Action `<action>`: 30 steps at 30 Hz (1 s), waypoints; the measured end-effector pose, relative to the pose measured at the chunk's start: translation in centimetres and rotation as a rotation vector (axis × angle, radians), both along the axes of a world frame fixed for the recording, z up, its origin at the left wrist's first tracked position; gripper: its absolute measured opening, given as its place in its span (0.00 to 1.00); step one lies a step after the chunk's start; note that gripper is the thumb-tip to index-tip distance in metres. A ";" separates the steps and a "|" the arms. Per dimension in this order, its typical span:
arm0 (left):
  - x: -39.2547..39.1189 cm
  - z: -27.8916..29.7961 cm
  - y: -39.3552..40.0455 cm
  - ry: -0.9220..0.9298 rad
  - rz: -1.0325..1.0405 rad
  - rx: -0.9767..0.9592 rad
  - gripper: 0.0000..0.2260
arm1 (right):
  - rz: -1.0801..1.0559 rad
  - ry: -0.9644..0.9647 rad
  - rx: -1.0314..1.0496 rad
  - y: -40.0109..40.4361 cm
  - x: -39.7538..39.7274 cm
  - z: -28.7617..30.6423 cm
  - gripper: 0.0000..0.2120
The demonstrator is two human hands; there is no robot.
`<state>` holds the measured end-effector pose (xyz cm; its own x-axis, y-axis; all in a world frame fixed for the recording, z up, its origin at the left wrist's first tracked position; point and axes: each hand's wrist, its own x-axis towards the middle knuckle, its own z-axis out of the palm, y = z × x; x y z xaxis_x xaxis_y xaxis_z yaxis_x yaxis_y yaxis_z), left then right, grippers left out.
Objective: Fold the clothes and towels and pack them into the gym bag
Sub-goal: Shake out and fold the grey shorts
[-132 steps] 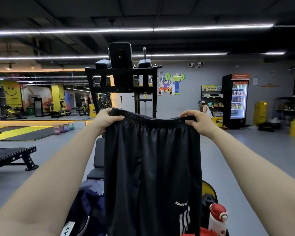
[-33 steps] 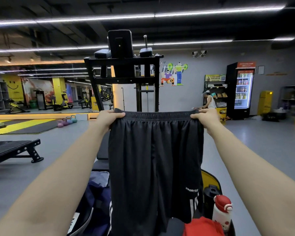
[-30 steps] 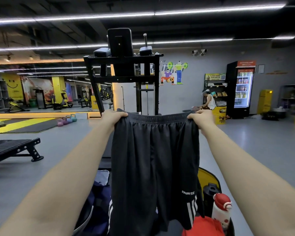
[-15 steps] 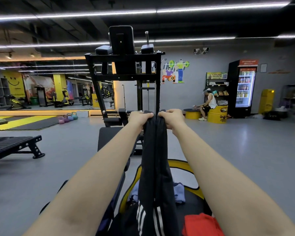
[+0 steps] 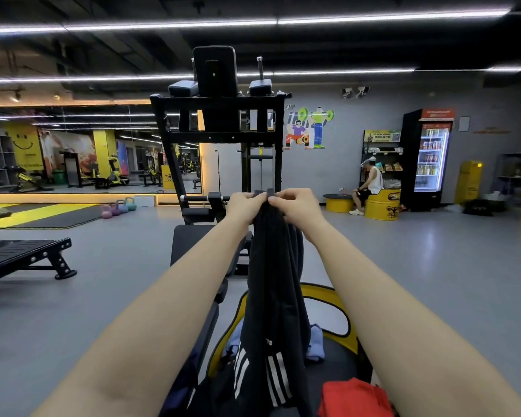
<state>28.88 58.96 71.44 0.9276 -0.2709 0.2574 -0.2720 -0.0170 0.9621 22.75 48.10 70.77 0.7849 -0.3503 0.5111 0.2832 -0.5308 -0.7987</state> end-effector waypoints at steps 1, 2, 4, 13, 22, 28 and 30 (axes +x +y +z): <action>-0.2 0.1 -0.1 0.040 -0.025 -0.029 0.15 | 0.018 0.023 -0.006 0.0 -0.2 0.0 0.11; -0.3 0.1 -0.1 0.064 -0.057 -0.045 0.17 | 0.043 0.055 -0.003 0.0 -0.4 0.1 0.11; -0.4 -0.3 0.0 0.002 -0.124 0.021 0.19 | 0.096 0.115 0.008 -0.2 -0.6 0.2 0.13; -0.7 -0.9 1.4 -0.076 -0.194 0.095 0.14 | 0.059 0.115 -0.119 -2.4 -1.9 0.0 0.11; -1.1 1.0 3.1 -0.180 -0.322 0.025 0.05 | 0.286 0.314 0.234 -5.4 -2.6 -3.2 0.29; -0.9 1.0 4.2 -0.316 -0.222 0.047 0.05 | 0.356 0.103 0.413 -4.6 -2.6 -2.6 0.18; -0.6 0.9 4.9 -0.369 -0.142 0.127 0.09 | 0.331 0.046 0.447 -4.6 -2.7 -2.2 0.17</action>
<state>28.23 63.84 72.38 0.7305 -0.4405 0.5219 -0.6063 -0.0666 0.7924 20.01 43.53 68.54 0.9077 -0.2560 0.3324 0.3372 -0.0266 -0.9411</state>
